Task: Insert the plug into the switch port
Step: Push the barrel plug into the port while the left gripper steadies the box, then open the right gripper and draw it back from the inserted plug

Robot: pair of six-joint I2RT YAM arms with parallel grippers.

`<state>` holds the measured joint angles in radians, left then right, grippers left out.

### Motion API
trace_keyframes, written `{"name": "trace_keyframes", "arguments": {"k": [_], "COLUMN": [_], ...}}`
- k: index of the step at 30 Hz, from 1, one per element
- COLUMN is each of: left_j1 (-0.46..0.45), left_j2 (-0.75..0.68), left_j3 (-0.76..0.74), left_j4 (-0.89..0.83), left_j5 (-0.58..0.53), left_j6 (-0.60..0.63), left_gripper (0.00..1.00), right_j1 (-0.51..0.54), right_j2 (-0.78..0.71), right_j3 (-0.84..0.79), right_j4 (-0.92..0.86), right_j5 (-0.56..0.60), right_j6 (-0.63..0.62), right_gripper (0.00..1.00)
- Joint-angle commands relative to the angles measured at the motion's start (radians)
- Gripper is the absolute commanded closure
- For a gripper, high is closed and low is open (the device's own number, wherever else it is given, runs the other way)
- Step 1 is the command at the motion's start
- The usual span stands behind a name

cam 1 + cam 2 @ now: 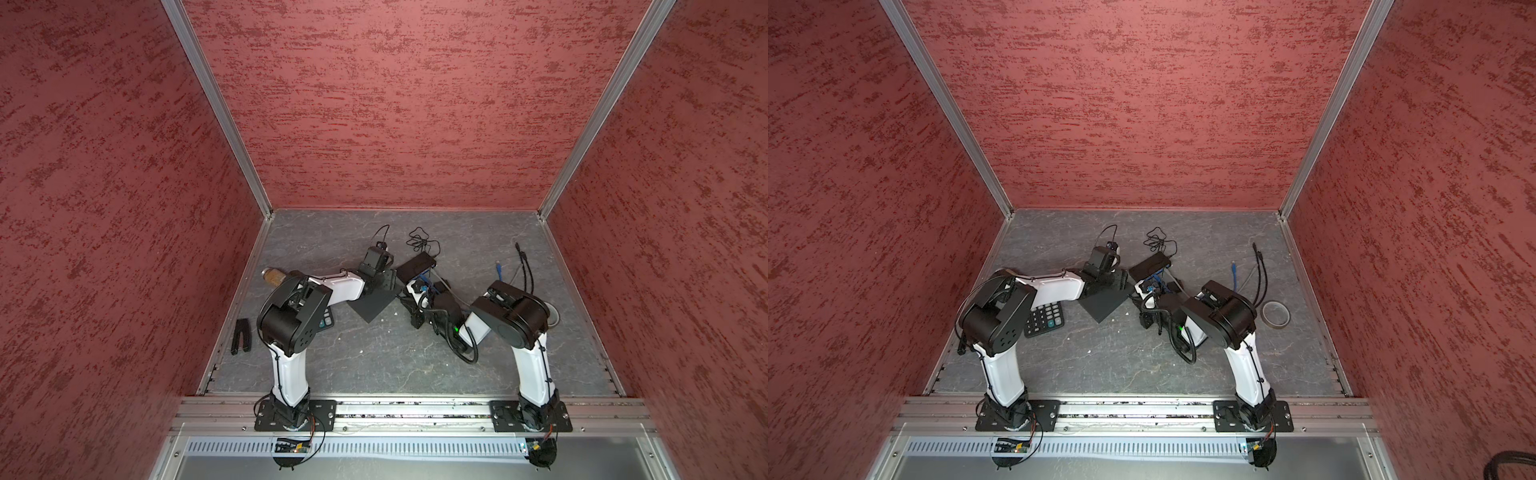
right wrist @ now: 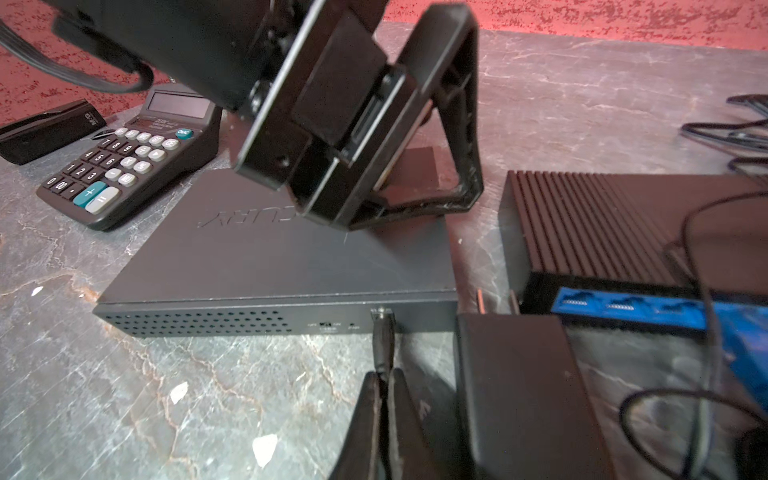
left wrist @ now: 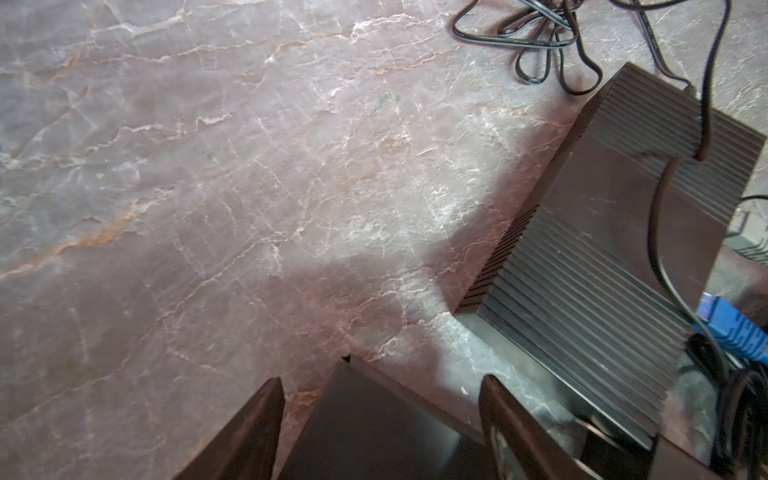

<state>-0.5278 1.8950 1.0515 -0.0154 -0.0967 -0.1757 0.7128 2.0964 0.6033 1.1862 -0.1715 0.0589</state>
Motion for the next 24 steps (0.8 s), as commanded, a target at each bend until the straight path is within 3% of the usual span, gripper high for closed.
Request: {"name": "trace_keyframes", "arguments": {"k": [1, 10, 24], "left_j1": [-0.071, -0.104, -0.115], "left_j2": [0.048, 0.047, 0.082], "left_j3": [-0.039, -0.069, -0.077], "left_j4": [-0.101, -0.071, -0.06], "left_j5": [0.152, 0.203, 0.233], "left_j6": [0.019, 0.105, 0.115], "left_gripper": [0.26, 0.27, 0.27], "right_j1": [0.013, 0.012, 0.011], "right_j2": [0.038, 0.039, 0.019], "right_j3": [0.058, 0.101, 0.098], "right_j4": [-0.059, -0.104, -0.109], "right_j5": [0.013, 0.013, 0.046], "right_j6": [-0.009, -0.036, -0.009], "right_gripper": [0.94, 0.94, 0.9]}}
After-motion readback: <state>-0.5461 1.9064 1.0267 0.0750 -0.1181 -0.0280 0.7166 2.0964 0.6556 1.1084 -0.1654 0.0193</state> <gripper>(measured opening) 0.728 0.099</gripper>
